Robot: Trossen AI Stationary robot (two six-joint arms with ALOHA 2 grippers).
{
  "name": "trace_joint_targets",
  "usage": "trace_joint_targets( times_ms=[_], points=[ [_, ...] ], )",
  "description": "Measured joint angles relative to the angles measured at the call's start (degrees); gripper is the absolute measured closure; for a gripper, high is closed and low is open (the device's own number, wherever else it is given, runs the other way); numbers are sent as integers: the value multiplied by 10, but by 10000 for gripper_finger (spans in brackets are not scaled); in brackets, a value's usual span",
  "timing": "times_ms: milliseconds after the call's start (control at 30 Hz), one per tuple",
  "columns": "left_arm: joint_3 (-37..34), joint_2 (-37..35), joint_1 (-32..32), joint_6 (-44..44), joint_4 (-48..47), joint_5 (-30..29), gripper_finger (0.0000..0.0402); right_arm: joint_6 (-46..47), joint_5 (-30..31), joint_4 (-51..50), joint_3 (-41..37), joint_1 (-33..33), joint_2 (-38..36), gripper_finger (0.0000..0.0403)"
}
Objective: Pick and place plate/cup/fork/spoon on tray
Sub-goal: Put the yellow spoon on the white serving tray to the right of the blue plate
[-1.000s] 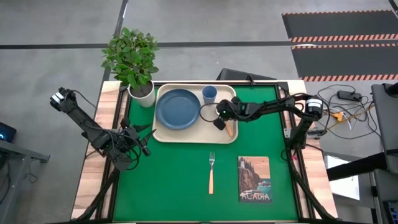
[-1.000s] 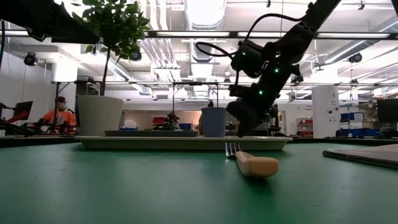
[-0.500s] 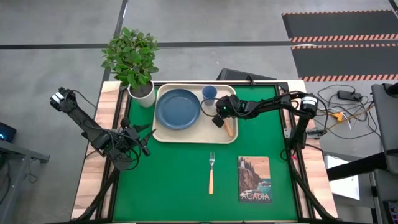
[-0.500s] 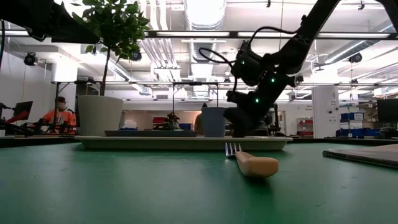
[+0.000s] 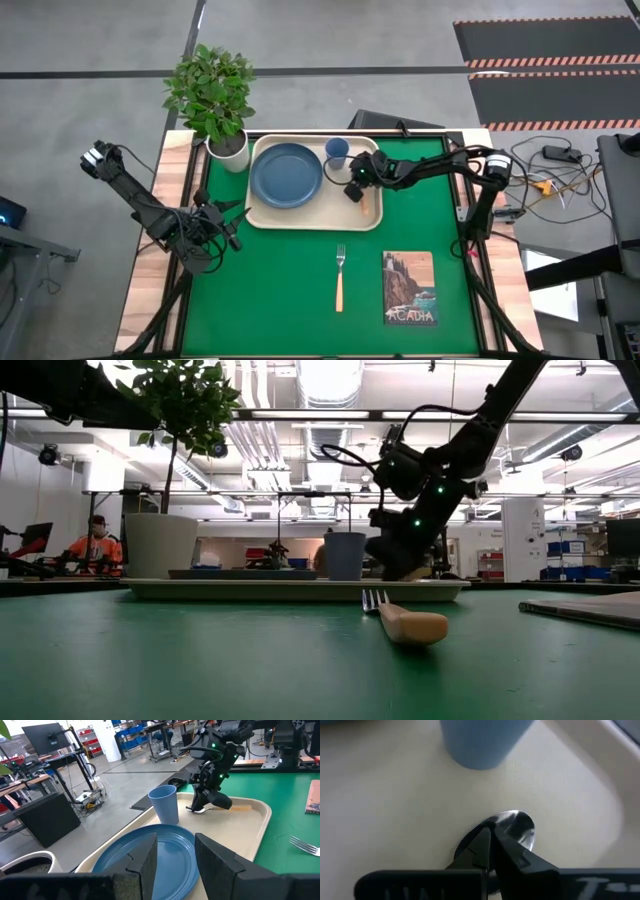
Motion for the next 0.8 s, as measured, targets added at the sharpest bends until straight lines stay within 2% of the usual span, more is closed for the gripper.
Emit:
trace_joint_targets(
  times_ms=[167,433,500,667,800],
  points=[
    [0,0,0,1,0,0,288,-2,30,-27,0,0,-15,394],
    [0,0,0,1,0,0,288,-8,22,-27,2,1,-32,394],
    [0,0,0,1,0,0,288,10,-2,-25,7,4,-37,394],
    [0,0,0,1,0,0,288,56,-153,-16,11,26,-36,394],
    [0,0,0,1,0,0,288,65,-150,-22,8,57,-23,394]
  ],
)
